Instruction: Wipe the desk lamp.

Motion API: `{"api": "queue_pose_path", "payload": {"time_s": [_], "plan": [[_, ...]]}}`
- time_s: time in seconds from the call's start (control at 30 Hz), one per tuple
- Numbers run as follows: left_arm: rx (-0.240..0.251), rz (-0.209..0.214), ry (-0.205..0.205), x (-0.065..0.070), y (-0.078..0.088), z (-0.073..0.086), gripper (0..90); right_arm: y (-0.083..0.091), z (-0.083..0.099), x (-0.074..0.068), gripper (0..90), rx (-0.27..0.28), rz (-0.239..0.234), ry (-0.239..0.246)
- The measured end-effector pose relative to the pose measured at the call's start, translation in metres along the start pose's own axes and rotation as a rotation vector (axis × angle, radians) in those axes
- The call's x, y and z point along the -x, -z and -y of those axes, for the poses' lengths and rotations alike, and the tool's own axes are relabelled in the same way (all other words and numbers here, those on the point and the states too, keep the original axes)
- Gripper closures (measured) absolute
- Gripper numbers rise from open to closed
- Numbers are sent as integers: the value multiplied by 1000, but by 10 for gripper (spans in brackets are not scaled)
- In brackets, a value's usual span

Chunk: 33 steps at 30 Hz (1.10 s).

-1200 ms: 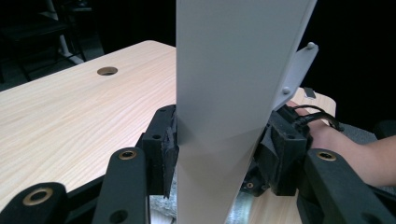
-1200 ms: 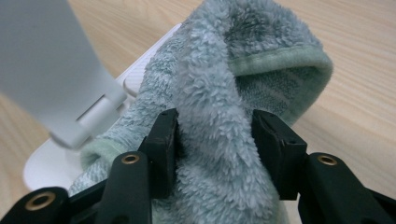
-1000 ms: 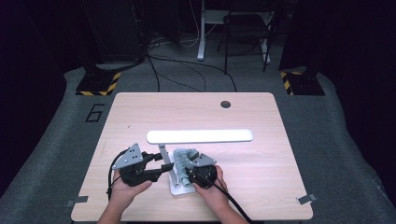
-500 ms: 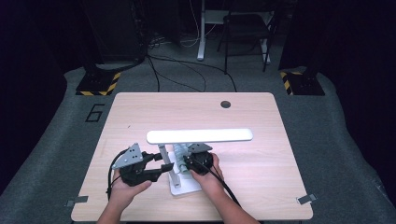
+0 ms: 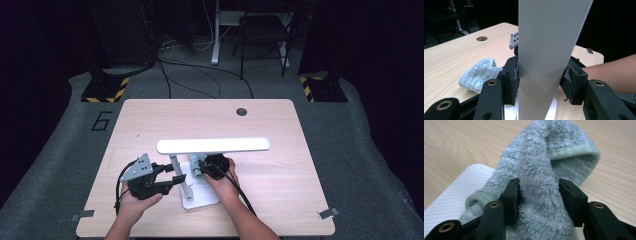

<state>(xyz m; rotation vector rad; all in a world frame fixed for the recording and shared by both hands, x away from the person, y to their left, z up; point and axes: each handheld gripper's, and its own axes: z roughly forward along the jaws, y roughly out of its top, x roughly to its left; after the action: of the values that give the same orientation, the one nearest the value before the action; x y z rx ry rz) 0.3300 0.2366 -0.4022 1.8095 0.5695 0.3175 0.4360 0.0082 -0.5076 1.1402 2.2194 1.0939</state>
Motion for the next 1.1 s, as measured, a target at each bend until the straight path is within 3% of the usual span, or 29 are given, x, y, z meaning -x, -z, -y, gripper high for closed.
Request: {"api": "queue_pose_path", "payload": {"time_s": [0.17,0.3,0.4,0.67,0.83,1.1], "plan": [[4,1,18,0,-1,0,526,6,3,-12,564,-2,14,53],[-1,-5,14,1,0,0,526,14,9,-16,565,-1,-11,55],[3,-2,16,1,-1,0,526,22,16,-19,565,5,-25,84],[6,5,13,-1,0,1,524,47,37,-28,582,6,-75,89],[5,4,13,-1,0,1,523,64,50,-34,585,-1,-98,119],[-8,9,-3,-2,2,0,527,80,62,-31,587,-4,-139,118]]}}
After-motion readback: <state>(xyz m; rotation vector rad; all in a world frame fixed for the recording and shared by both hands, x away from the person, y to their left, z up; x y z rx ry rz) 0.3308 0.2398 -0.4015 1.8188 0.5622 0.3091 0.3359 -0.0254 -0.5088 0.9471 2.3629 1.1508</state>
